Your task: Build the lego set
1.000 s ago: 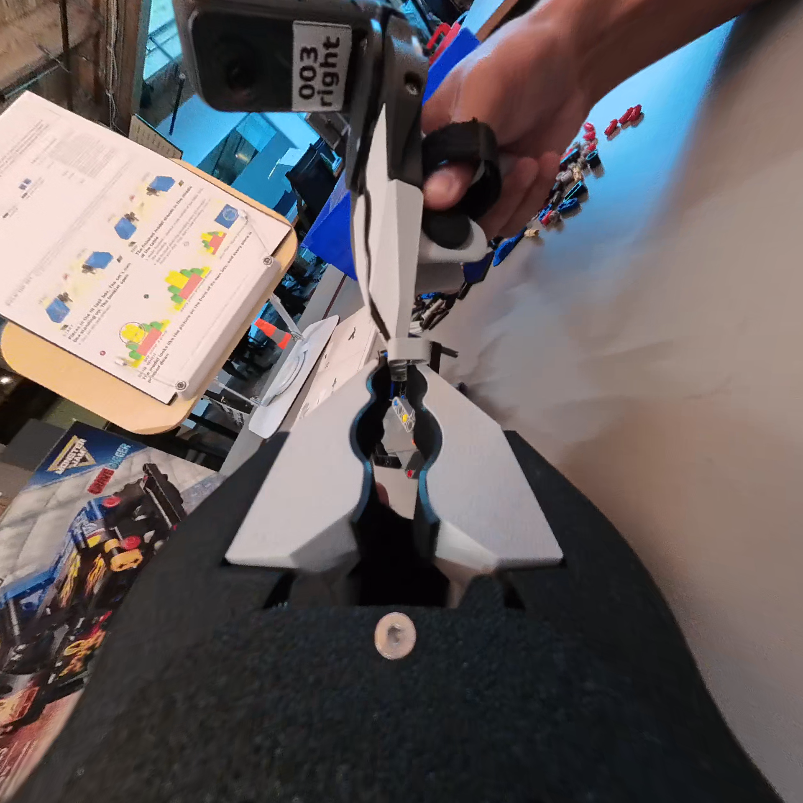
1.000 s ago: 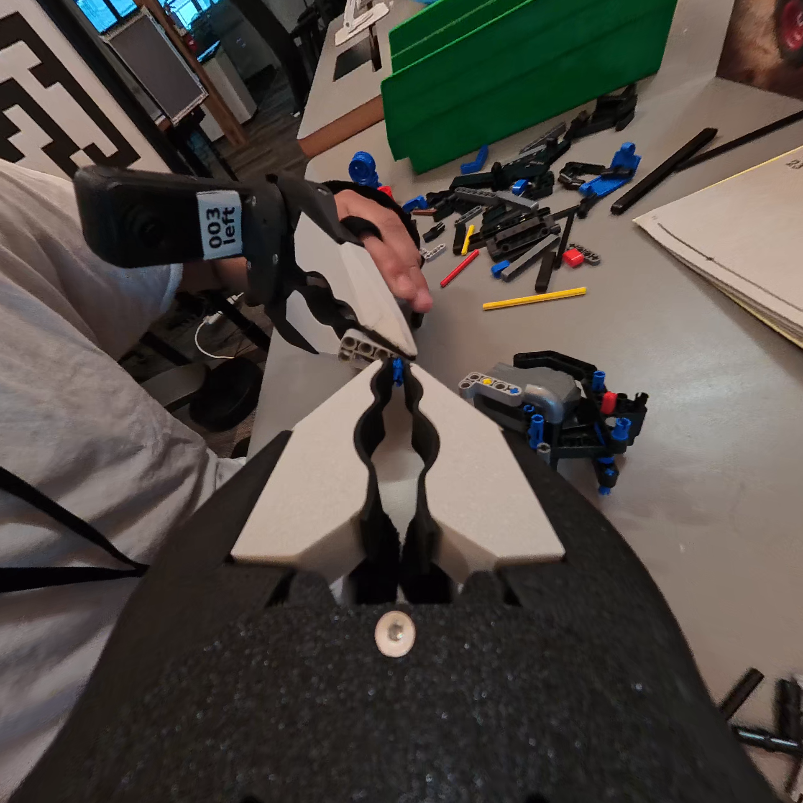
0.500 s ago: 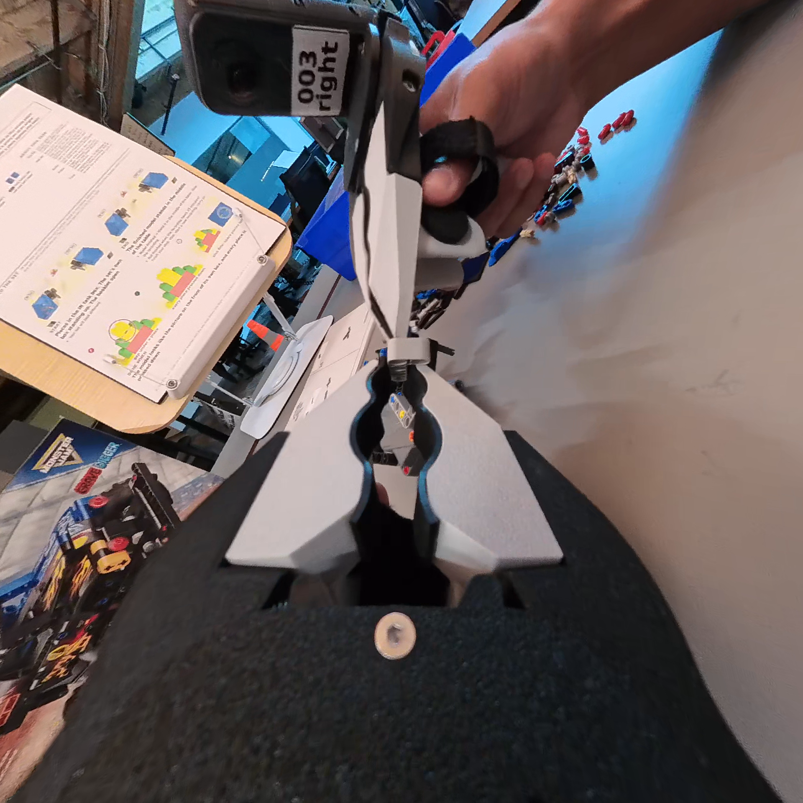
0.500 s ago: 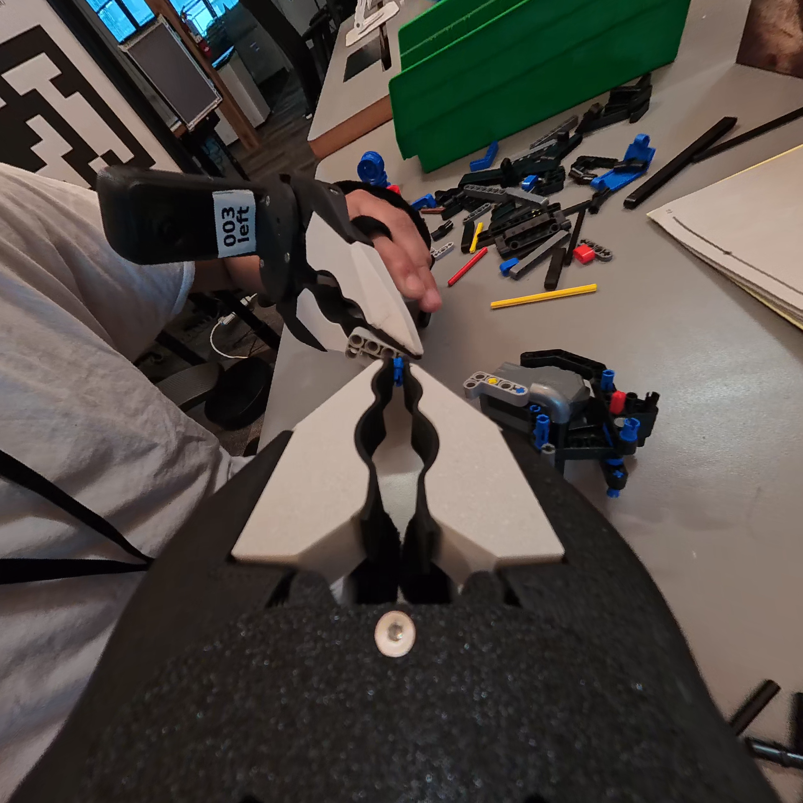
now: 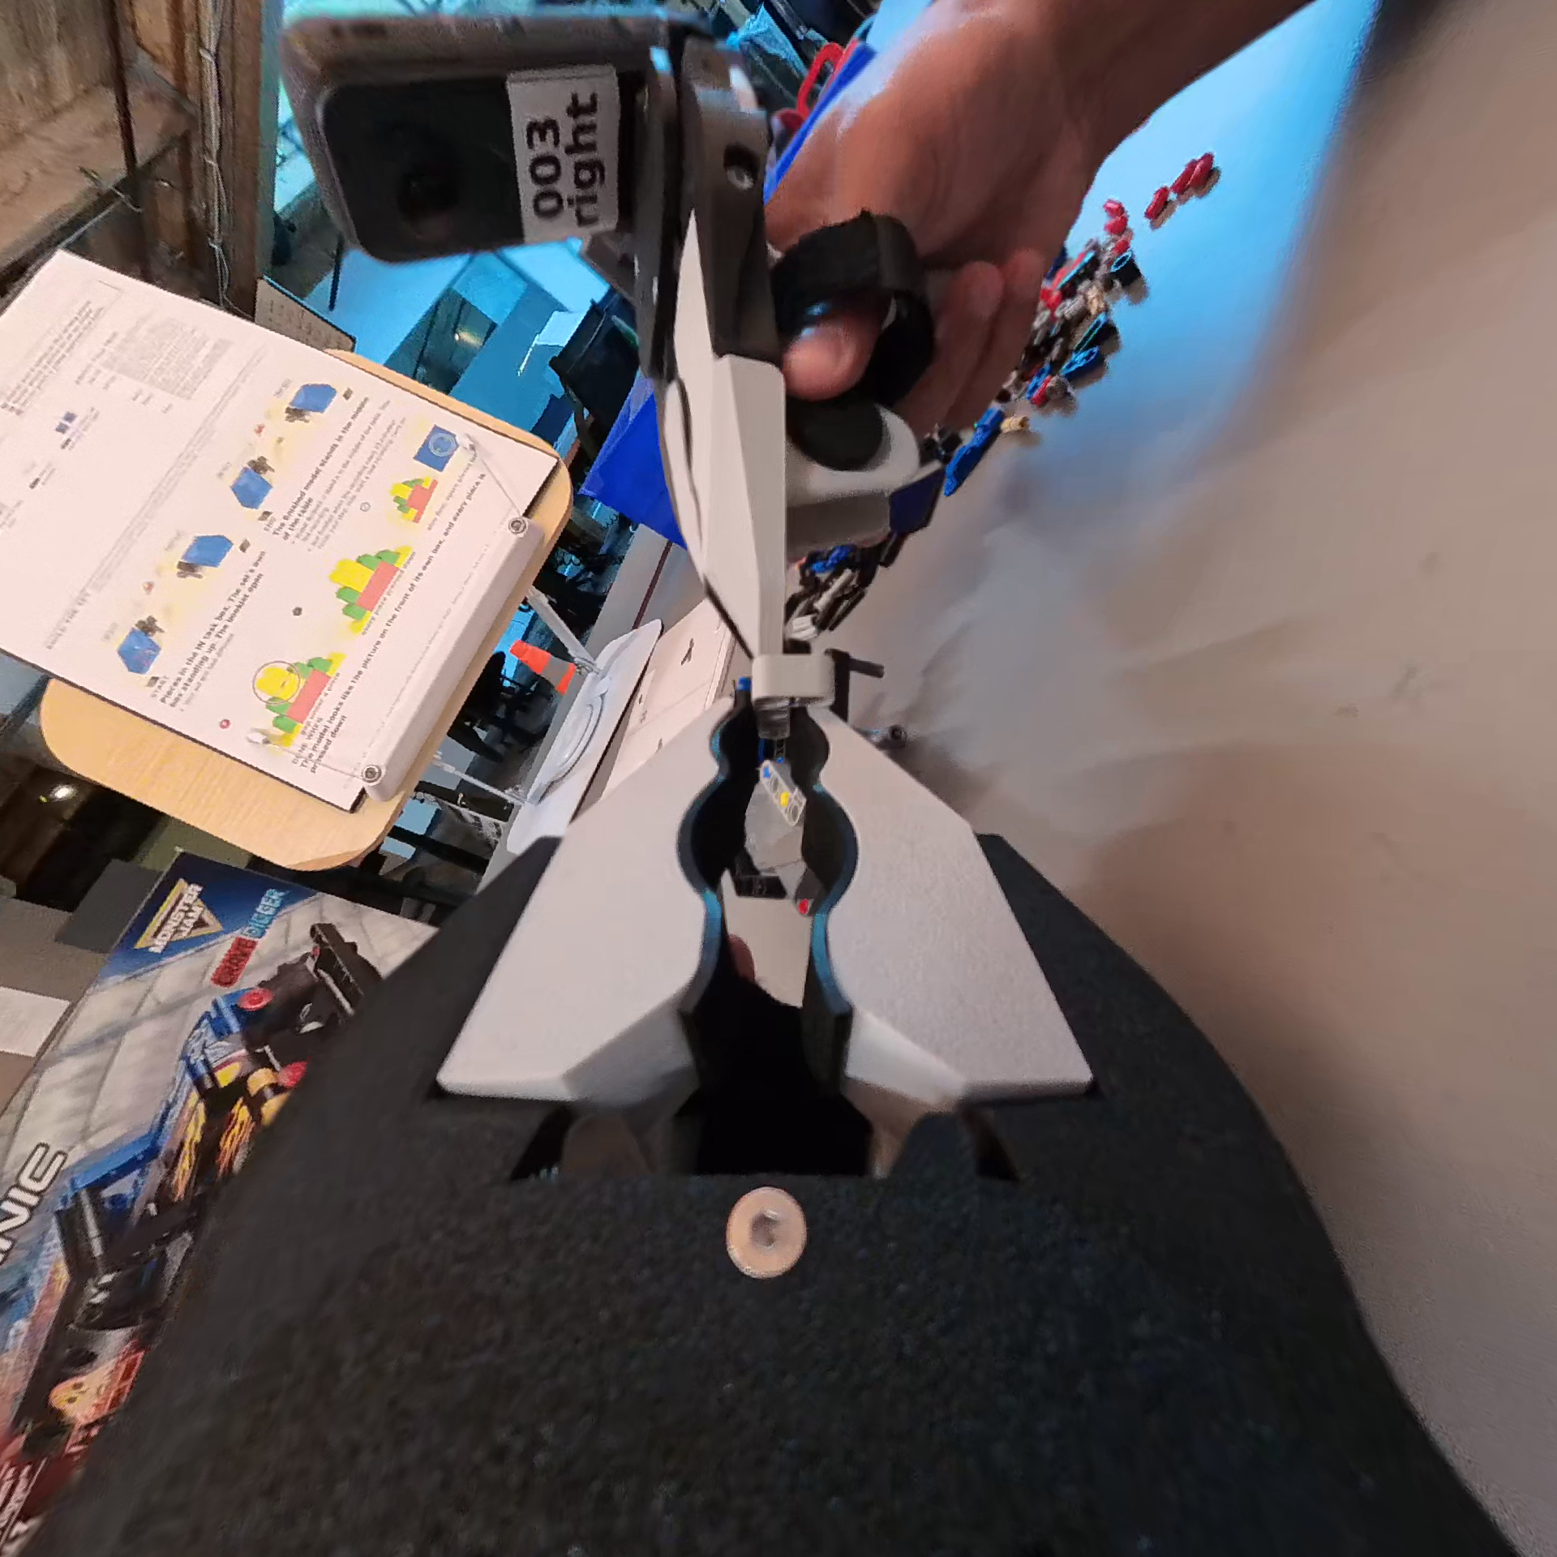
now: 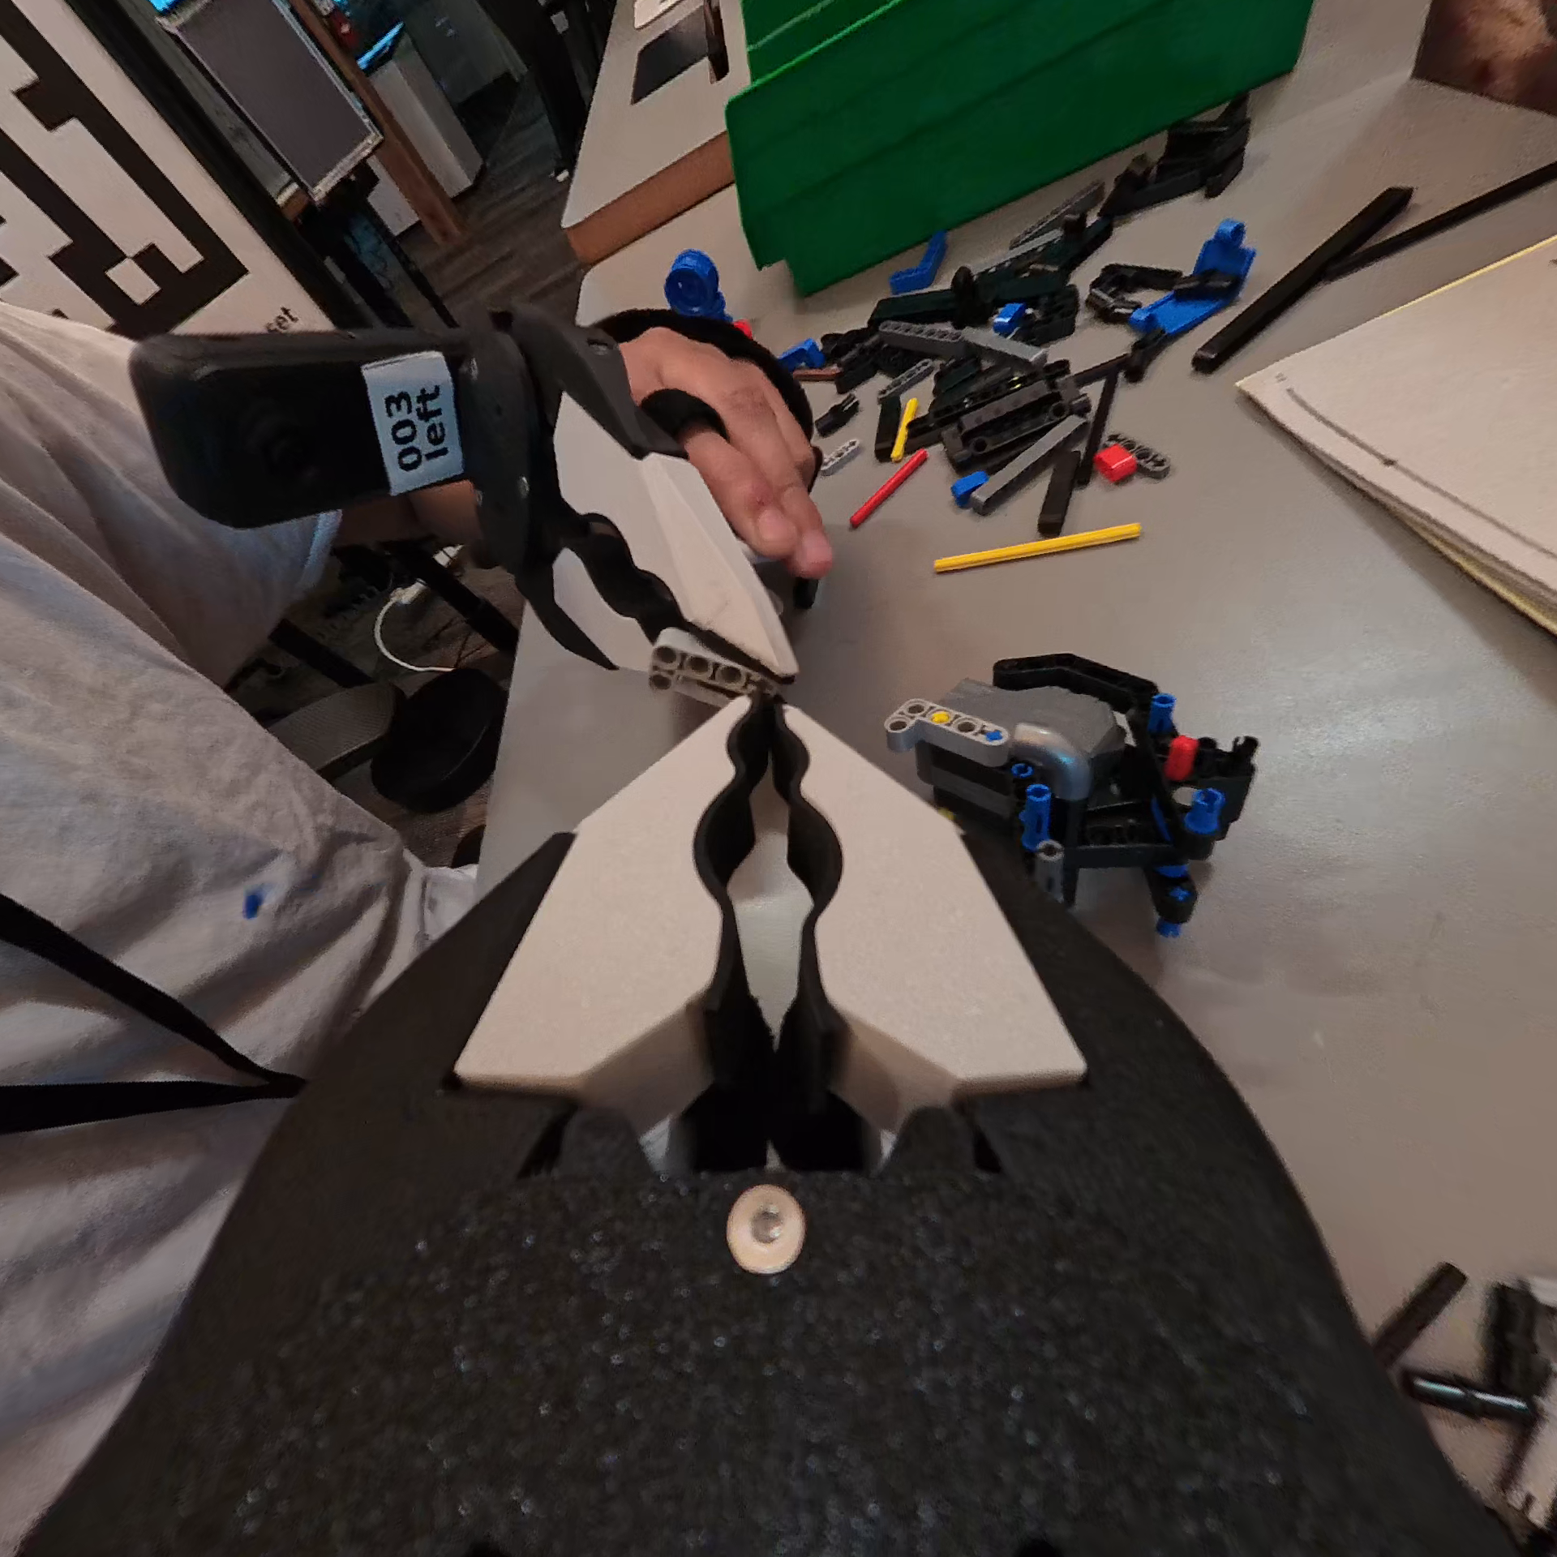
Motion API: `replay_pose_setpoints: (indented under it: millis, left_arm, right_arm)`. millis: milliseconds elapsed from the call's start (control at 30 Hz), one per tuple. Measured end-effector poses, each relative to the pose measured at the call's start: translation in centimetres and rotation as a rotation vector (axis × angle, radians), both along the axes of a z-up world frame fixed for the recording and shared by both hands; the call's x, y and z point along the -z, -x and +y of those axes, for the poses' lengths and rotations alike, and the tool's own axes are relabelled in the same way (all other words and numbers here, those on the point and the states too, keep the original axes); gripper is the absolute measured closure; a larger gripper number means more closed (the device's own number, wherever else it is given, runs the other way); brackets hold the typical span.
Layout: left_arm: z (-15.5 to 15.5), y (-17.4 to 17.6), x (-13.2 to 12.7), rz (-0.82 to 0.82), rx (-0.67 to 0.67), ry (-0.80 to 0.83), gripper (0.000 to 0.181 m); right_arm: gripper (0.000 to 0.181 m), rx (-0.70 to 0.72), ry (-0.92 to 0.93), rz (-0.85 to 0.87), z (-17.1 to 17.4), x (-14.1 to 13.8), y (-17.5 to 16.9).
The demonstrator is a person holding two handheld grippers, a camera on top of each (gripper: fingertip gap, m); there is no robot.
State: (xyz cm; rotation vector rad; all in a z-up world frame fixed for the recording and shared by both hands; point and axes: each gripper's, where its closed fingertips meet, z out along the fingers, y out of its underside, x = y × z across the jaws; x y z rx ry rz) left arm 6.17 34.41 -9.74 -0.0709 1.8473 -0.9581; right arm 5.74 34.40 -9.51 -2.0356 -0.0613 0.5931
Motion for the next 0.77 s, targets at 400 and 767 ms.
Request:
replay_pose_setpoints:
  millis: [400,767]
  left_arm:
    - [3.8,-1.7,-2.1,-0.077,-0.115,0.041,0.175]
    - [5.6,-1.7,-4.6,-0.186,-0.197,0.033,0.176]
  right_arm:
    - [0.181,-0.042,-0.105,-0.113,-0.3,-2.4,0.9]
    - [0.17,-0.373,-0.031,-0.028,-6.7,2.7,22.8]
